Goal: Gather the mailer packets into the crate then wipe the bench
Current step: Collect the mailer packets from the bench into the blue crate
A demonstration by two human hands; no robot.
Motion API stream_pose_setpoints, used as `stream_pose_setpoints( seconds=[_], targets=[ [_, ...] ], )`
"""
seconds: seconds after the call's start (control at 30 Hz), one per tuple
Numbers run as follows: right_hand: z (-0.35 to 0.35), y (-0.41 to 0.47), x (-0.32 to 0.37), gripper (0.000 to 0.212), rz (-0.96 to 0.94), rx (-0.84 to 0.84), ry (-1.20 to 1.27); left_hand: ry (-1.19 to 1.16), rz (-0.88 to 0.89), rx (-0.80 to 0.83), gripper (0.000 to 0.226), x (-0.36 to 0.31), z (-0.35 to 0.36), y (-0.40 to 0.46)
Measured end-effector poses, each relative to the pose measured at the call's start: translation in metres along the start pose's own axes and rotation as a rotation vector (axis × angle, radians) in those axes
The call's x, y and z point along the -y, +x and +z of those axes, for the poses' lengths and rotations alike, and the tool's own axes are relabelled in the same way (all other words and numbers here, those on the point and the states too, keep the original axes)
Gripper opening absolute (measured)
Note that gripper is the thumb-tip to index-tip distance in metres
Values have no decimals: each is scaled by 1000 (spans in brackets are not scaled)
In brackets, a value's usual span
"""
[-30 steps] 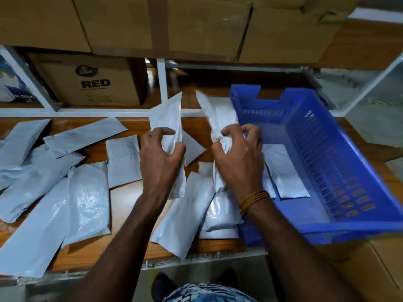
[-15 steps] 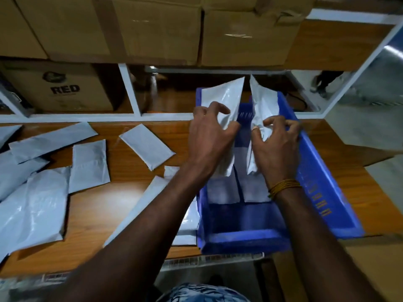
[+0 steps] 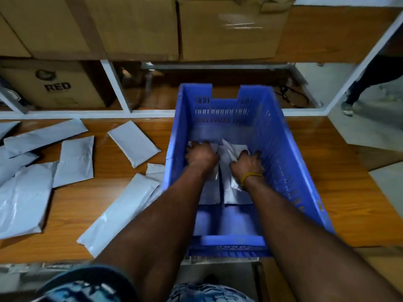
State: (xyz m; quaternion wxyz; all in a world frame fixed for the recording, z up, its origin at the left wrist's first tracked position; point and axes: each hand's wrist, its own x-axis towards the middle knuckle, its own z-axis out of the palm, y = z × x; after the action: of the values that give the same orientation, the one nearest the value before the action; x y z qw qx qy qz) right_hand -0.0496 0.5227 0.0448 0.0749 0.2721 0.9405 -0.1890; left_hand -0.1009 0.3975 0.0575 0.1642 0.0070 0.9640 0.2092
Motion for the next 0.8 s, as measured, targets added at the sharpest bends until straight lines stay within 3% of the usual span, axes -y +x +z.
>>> stream_pose_setpoints(
  seconds=[0.23,0.47,0.53,0.6,0.73,0.8],
  targets=[
    [22,9,-8,56,-14,201,-115,144,-30,120,58,6,22,-5],
    [13,11,-1,55,-4,224,-109,198,-47,195,53,4,15,1],
    [-2,9,7,52,-15,146,-38,177,-3,152,46,-1,3,-2],
    [-25,2,18,45,-62,-16,76,100,118,8,37,-6,-18,-11],
    [-69,-38,44,24,-223,-389,347,-287,428,-346,21,1,-77,-59],
    [-75,-63,55,17,-354,-489,480,-461,514,-475,17,21,-100,-86]
  ],
)
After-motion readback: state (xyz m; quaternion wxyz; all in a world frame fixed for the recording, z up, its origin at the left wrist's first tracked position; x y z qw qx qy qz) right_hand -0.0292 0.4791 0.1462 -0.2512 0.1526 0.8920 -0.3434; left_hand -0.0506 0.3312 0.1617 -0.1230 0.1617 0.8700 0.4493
